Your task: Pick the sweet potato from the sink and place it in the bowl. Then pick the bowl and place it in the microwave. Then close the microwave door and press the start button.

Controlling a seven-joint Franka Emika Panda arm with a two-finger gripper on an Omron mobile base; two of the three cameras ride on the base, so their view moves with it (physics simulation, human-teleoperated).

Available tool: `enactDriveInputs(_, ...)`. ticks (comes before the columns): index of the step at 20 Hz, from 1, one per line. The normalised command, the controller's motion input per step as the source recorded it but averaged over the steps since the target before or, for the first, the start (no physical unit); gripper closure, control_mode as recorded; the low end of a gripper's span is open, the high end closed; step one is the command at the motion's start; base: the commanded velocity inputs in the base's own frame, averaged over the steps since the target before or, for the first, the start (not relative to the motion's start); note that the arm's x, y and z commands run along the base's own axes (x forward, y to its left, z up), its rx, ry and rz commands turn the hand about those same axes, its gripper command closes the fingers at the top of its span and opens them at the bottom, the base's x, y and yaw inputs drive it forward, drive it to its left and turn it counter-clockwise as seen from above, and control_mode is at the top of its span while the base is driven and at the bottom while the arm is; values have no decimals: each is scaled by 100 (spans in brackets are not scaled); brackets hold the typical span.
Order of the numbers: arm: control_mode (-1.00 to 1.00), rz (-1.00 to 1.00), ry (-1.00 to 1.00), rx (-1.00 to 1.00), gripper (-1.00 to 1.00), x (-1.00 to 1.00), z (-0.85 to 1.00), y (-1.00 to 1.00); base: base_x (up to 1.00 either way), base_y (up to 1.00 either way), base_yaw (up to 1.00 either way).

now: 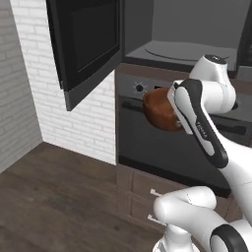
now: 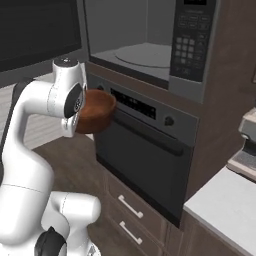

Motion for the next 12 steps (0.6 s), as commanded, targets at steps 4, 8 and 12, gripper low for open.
enactDriveInputs(4, 100, 0, 0, 0, 100, 0, 0, 0, 20, -9, -31)
enactDriveInputs(8, 100, 0, 0, 0, 100, 0, 0, 0, 3, 10, -27)
enactDriveInputs(12, 100, 0, 0, 0, 100, 0, 0, 0, 0, 34, -12)
